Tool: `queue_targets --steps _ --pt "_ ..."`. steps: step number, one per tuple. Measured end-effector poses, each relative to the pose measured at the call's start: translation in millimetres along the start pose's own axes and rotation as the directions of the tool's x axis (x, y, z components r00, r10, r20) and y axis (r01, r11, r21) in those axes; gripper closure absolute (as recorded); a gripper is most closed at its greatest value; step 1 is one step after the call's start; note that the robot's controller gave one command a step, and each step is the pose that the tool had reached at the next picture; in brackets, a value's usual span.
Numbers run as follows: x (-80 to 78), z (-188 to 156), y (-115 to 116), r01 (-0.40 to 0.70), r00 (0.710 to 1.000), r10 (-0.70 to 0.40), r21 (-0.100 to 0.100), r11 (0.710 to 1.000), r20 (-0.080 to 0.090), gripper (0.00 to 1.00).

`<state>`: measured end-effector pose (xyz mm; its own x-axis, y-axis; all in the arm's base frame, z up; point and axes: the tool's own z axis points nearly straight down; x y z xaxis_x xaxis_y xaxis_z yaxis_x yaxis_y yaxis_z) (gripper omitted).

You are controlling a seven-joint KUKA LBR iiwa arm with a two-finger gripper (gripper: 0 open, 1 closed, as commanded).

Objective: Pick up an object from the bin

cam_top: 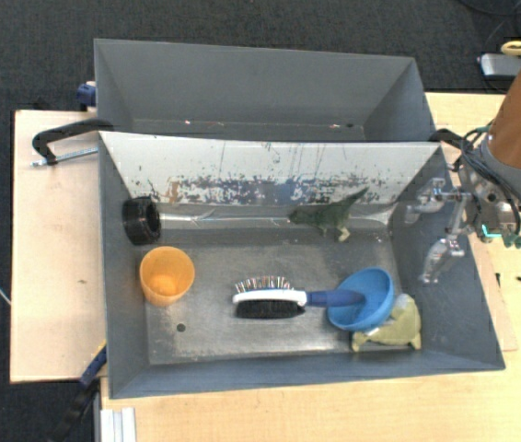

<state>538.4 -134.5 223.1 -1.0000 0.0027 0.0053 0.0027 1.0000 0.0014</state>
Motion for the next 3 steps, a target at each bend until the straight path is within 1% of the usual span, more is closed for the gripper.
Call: queue_targets --steps 1,2,3 --pt "23.6 149.5 52.3 0.455 0.890 -0.455 0.008 0.890 0.012 0.00" --pt "16.5 121.8 53.7 0.706 0.708 -0.706 0.010 0.708 0.009 0.00" --pt "1.6 119.3 78.5 0.747 0.665 -0.747 0.008 0.665 0.007 0.00"
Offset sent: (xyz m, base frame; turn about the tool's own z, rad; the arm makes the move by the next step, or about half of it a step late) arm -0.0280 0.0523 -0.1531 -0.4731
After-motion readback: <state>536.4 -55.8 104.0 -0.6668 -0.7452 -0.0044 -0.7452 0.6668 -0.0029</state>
